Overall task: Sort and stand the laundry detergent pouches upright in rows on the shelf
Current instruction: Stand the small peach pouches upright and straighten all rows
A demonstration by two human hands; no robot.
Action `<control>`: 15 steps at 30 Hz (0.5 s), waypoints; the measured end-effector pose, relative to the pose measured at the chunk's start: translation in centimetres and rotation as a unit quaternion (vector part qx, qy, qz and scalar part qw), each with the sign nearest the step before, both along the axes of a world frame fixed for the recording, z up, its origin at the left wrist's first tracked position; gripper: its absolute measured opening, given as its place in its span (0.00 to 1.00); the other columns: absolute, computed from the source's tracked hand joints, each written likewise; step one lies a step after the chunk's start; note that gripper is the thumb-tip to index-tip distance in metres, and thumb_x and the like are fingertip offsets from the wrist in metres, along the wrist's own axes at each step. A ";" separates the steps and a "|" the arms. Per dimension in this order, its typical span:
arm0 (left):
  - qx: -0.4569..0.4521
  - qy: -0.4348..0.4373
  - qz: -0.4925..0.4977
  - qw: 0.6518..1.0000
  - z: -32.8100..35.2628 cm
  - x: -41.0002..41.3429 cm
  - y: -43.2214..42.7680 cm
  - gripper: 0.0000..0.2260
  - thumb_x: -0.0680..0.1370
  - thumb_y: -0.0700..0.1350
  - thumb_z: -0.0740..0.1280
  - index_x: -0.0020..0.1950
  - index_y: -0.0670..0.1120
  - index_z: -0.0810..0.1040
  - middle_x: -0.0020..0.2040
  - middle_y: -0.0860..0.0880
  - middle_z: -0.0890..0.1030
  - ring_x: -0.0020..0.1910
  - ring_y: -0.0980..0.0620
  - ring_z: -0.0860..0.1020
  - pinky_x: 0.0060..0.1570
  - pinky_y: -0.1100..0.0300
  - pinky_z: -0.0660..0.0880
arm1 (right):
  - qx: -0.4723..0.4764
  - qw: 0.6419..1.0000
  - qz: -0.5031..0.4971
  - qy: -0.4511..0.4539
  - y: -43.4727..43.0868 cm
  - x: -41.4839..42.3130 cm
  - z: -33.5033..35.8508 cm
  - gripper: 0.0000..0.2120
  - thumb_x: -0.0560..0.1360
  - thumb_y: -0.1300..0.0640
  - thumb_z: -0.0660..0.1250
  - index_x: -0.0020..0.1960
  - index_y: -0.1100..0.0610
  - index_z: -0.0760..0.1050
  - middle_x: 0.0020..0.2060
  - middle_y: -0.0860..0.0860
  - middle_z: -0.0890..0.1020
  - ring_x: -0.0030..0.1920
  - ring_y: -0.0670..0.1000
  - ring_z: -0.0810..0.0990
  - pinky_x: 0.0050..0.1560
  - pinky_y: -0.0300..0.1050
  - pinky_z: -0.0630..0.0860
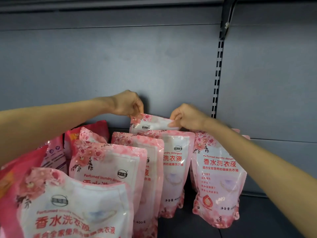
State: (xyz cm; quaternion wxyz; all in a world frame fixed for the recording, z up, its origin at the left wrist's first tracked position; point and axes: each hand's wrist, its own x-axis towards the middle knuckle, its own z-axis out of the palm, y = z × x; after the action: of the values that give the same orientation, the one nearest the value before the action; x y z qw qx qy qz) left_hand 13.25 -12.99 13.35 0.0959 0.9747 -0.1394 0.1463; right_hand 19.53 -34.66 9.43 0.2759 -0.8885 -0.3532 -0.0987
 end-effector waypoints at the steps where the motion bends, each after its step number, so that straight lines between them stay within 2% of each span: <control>1: -0.018 0.004 0.000 1.000 0.5 -0.4 0.5 0.04 0.73 0.36 0.70 0.44 0.43 0.83 0.34 0.52 0.82 0.28 0.66 0.77 0.36 0.74 0.75 | 0.019 0.999 -0.010 -0.028 0.5 0.3 0.3 0.07 0.70 0.57 0.74 0.37 0.52 0.77 0.35 0.49 0.81 0.37 0.45 0.78 0.45 0.39 0.74; 4: -0.086 0.029 -0.016 0.996 1.1 -1.5 1.9 0.04 0.73 0.39 0.71 0.40 0.47 0.82 0.32 0.55 0.83 0.31 0.63 0.79 0.40 0.67 0.78 | 0.093 0.993 -0.013 -0.066 2.0 0.8 1.2 0.06 0.71 0.59 0.72 0.39 0.52 0.77 0.36 0.50 0.80 0.39 0.47 0.76 0.46 0.42 0.74; 6: -0.115 0.040 -0.027 0.992 0.9 -1.9 2.7 0.05 0.72 0.40 0.72 0.39 0.49 0.82 0.32 0.55 0.83 0.33 0.62 0.80 0.39 0.68 0.78 | 0.144 0.988 0.004 -0.054 2.8 1.0 1.2 0.03 0.72 0.62 0.70 0.41 0.56 0.78 0.32 0.50 0.78 0.37 0.48 0.74 0.43 0.44 0.75; 8: -0.138 0.052 -0.036 0.988 0.5 -2.1 3.1 0.03 0.72 0.41 0.71 0.40 0.49 0.82 0.34 0.54 0.84 0.34 0.61 0.80 0.38 0.69 0.77 | 0.179 0.982 0.015 -0.062 3.2 1.0 1.1 0.02 0.73 0.64 0.69 0.44 0.61 0.80 0.29 0.47 0.76 0.34 0.46 0.72 0.38 0.39 0.72; 10: -0.158 0.045 -0.048 0.985 0.4 -2.2 3.3 0.04 0.75 0.42 0.68 0.42 0.46 0.83 0.37 0.51 0.84 0.35 0.60 0.81 0.38 0.69 0.76 | 0.212 0.975 0.029 -0.063 3.5 1.1 0.9 0.04 0.73 0.65 0.68 0.41 0.59 0.79 0.31 0.46 0.77 0.35 0.46 0.73 0.38 0.37 0.70; 12: -0.185 0.019 -0.048 0.981 0.7 -2.1 3.5 0.09 0.77 0.45 0.65 0.44 0.41 0.82 0.40 0.47 0.84 0.36 0.57 0.81 0.40 0.66 0.77 | 0.243 0.967 0.049 -0.055 3.7 1.2 0.9 0.10 0.73 0.65 0.67 0.36 0.53 0.76 0.32 0.47 0.78 0.37 0.47 0.75 0.41 0.37 0.71; 13: -0.168 -0.009 -0.046 0.985 0.8 -1.9 3.6 0.09 0.78 0.44 0.64 0.46 0.41 0.81 0.42 0.46 0.84 0.38 0.56 0.81 0.42 0.64 0.78 | 0.254 0.964 0.058 -0.052 3.7 1.2 1.0 0.12 0.73 0.65 0.67 0.35 0.51 0.75 0.33 0.47 0.78 0.37 0.47 0.75 0.41 0.38 0.71; 14: -0.111 -0.051 -0.040 0.992 0.9 -1.8 3.5 0.08 0.78 0.43 0.64 0.50 0.42 0.81 0.45 0.46 0.84 0.41 0.54 0.81 0.46 0.61 0.77 | 0.261 0.962 0.068 -0.048 3.7 1.2 1.2 0.13 0.73 0.65 0.67 0.35 0.50 0.75 0.33 0.47 0.79 0.36 0.46 0.75 0.42 0.39 0.72; 15: -0.016 -0.100 -0.038 0.994 1.0 -1.5 3.5 0.08 0.78 0.42 0.64 0.54 0.43 0.80 0.49 0.46 0.83 0.45 0.52 0.81 0.49 0.60 0.75 | 0.268 0.959 0.081 -0.041 3.8 1.1 1.3 0.13 0.74 0.66 0.67 0.35 0.50 0.75 0.33 0.47 0.79 0.35 0.44 0.75 0.41 0.40 0.72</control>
State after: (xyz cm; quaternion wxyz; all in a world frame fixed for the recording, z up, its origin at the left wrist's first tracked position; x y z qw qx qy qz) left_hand 11.71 -9.45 14.40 0.1029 0.9473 -0.1831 0.2418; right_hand 20.60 -30.89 10.75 0.4960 -0.7458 -0.3955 -0.2031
